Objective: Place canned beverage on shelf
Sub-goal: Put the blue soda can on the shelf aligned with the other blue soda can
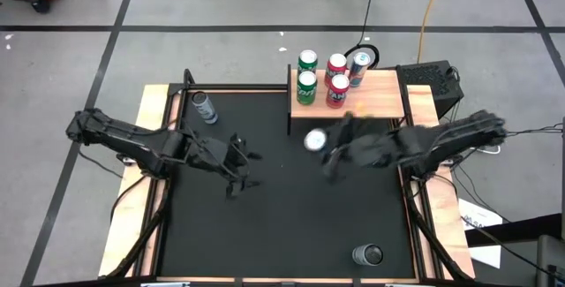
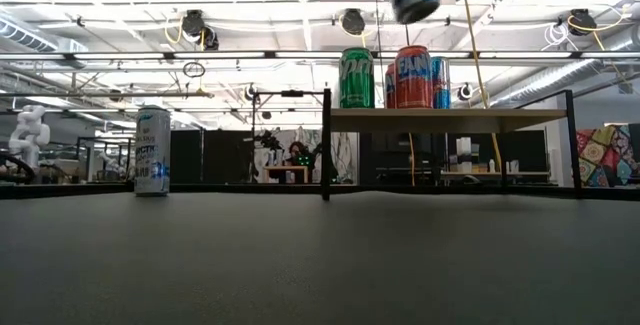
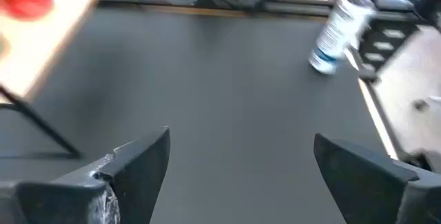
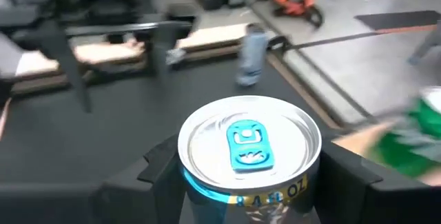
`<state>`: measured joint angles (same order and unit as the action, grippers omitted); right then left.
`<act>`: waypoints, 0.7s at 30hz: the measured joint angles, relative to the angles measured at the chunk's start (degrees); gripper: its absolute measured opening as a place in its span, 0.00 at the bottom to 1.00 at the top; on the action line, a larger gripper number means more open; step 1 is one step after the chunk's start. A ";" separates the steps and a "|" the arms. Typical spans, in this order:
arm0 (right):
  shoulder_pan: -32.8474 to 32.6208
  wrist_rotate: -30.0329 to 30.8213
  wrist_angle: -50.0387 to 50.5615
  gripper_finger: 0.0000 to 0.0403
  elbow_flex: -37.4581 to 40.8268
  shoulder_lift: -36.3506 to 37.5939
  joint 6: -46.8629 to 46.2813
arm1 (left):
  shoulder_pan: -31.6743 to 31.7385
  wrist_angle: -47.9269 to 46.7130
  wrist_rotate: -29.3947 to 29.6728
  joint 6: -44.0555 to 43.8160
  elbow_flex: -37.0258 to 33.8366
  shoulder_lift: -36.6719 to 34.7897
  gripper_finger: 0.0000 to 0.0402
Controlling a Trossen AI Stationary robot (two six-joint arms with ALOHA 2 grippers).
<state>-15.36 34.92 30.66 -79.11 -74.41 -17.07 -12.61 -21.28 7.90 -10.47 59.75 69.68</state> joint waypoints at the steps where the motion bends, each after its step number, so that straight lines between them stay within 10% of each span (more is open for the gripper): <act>1: 1.13 0.06 -0.50 0.56 2.06 2.80 0.25 | 0.71 0.08 0.84 0.55 0.00 -0.76 0.89; 12: 15.68 1.14 -10.34 0.57 28.20 32.51 2.97 | 14.15 -2.25 2.50 3.75 -0.04 -3.81 0.89; 21: 30.37 -5.98 -20.27 0.58 37.48 38.28 9.56 | 25.14 -0.50 -2.16 4.17 -0.07 -3.11 0.89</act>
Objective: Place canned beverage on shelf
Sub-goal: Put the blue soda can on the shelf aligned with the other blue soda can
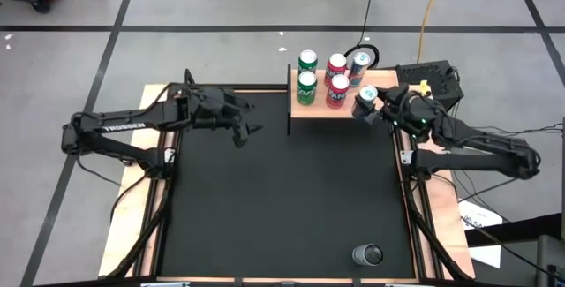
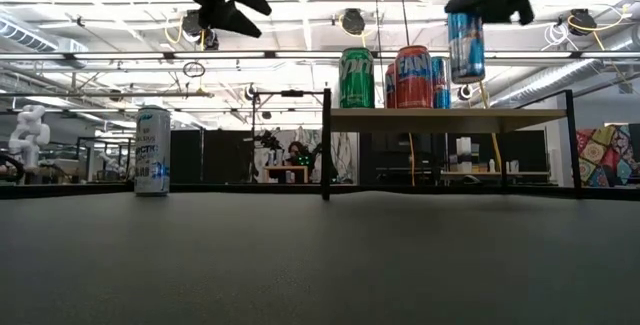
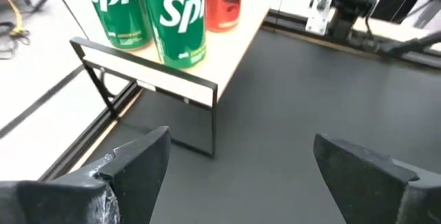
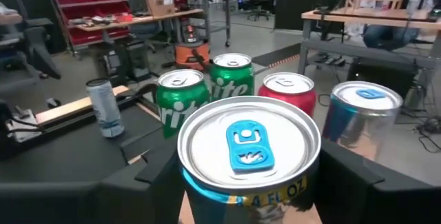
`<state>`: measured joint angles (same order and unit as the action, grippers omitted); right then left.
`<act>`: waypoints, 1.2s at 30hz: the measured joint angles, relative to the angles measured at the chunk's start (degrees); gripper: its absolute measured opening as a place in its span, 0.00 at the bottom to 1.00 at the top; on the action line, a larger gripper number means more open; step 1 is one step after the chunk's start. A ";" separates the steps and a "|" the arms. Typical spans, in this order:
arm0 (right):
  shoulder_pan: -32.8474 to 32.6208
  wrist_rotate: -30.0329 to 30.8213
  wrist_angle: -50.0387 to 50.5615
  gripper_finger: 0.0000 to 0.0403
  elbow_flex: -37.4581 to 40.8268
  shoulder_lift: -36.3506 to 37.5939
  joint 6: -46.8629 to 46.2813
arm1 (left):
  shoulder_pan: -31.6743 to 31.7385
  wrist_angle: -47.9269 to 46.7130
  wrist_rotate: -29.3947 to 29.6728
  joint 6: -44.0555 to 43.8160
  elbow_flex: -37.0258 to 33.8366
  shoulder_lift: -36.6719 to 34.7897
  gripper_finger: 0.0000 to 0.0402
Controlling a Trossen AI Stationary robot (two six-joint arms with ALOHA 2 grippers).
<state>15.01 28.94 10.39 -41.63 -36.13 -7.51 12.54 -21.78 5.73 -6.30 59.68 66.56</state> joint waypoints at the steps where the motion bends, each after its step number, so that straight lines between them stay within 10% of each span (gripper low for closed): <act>1: 1.92 -1.68 -0.79 0.58 0.10 -0.69 0.47 | 1.16 0.74 -1.50 -0.33 0.00 0.24 0.89; 16: 26.43 -25.06 -5.40 0.59 0.11 -8.43 2.15 | 8.54 1.47 -4.89 -0.84 0.00 0.45 0.89; 36: 33.10 -33.59 -9.07 0.72 0.00 -12.59 1.34 | 8.50 -1.77 -1.78 -2.17 0.00 0.46 0.89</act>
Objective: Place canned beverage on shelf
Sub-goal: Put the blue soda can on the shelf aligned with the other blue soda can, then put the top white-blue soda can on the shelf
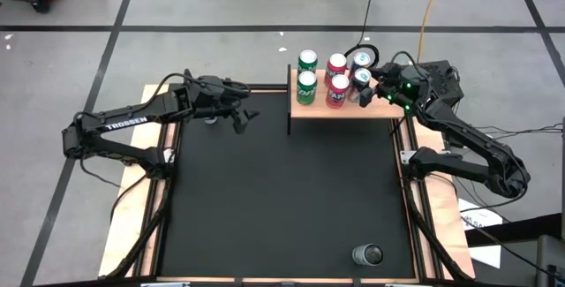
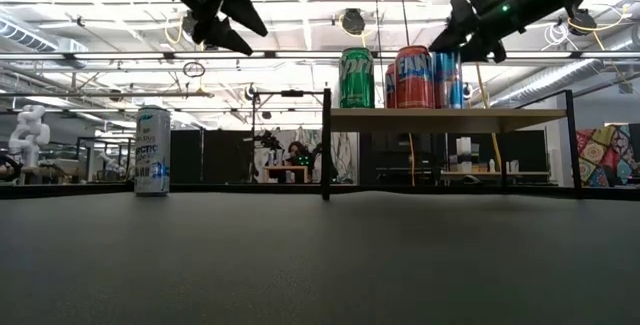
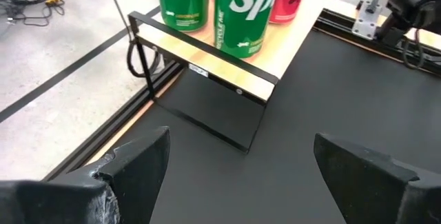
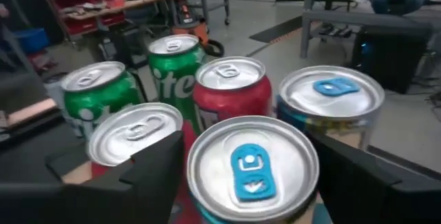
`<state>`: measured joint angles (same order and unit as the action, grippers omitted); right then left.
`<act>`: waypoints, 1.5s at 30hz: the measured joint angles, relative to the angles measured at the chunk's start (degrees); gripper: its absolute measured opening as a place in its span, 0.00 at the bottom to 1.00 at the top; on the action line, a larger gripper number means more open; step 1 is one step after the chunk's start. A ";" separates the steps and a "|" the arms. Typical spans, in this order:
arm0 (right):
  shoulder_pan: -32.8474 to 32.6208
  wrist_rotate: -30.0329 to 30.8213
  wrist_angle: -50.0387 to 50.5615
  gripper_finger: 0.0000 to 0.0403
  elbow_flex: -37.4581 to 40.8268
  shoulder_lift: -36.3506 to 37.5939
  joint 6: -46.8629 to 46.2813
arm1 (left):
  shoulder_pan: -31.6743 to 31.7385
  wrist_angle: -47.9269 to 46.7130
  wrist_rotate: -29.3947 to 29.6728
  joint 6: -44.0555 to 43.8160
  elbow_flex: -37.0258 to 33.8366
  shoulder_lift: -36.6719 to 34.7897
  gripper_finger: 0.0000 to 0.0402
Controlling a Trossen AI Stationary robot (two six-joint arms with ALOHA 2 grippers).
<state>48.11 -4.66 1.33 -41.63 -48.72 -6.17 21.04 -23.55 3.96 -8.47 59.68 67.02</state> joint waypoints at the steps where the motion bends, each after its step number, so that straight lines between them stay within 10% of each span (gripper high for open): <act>1: -0.01 -0.08 0.10 0.73 0.00 -0.01 -0.39 | 0.00 -0.02 0.45 0.02 0.00 0.00 0.89; 45: -0.98 1.40 3.67 0.77 -1.81 9.52 -3.83 | 24.00 -29.56 14.68 -15.21 -1.95 -1.33 0.89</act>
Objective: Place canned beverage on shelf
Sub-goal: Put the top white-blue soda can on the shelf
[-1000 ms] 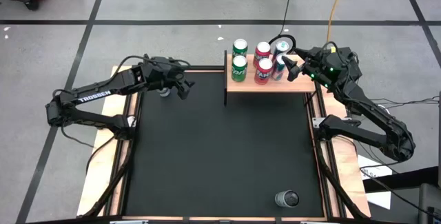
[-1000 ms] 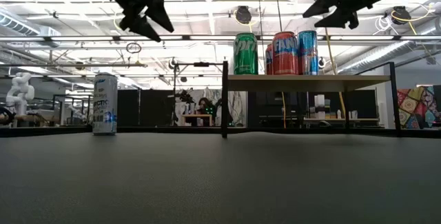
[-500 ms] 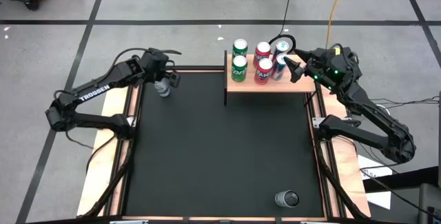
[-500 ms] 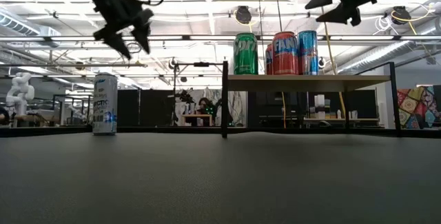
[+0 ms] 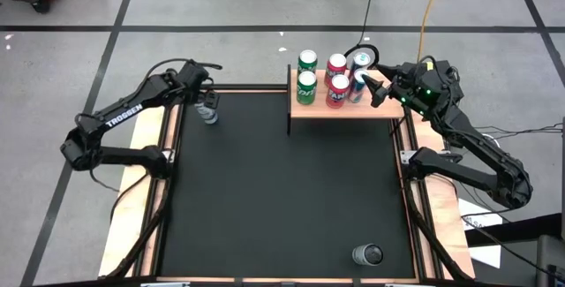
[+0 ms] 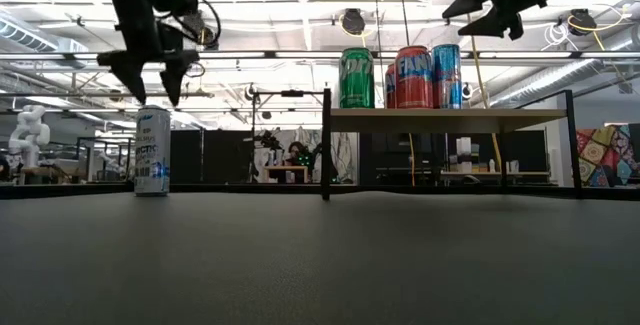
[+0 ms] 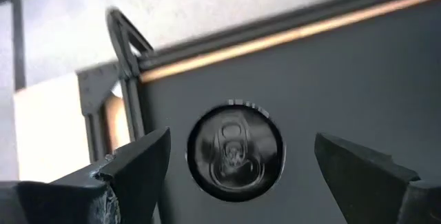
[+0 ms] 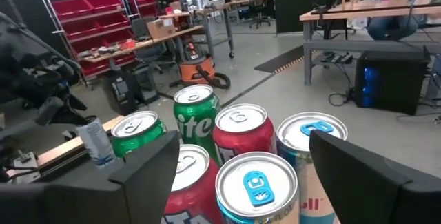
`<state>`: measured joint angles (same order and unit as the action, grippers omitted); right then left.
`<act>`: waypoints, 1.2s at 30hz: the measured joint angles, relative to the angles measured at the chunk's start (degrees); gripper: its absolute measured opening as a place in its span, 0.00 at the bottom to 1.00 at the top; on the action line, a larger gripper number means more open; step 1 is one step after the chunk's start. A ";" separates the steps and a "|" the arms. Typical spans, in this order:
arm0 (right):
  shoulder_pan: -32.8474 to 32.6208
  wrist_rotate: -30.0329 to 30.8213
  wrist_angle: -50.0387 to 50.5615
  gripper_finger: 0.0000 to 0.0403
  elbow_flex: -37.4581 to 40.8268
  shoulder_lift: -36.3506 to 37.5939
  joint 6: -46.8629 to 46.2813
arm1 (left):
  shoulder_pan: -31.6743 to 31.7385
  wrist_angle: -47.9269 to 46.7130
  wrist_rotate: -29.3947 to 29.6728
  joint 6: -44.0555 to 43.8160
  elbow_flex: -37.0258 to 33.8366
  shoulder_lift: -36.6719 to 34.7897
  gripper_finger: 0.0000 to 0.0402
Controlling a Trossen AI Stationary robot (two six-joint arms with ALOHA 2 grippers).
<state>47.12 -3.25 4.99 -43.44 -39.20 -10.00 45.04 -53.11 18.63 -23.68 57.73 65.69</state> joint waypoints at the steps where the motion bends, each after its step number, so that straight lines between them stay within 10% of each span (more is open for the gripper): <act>1: 0.01 -0.01 -0.02 0.77 0.00 -0.01 0.18 | 0.59 -0.03 -0.97 0.02 -0.46 0.28 0.89; 10: 0.01 -0.01 -0.31 0.77 0.00 -0.11 0.63 | 3.14 2.87 -4.72 0.04 -4.33 3.06 0.88; 23: 0.01 -3.16 -0.52 0.77 0.00 -0.07 -3.43 | 2.99 4.81 -9.06 -2.70 -4.24 3.29 0.59; 36: -8.64 -4.16 0.82 0.77 -7.49 -0.86 -7.33 | -14.72 3.27 -14.75 -11.75 -2.21 0.68 0.62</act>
<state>38.48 -7.42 5.81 -50.93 -40.06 -17.33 30.32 -49.84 3.88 -35.43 55.53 66.37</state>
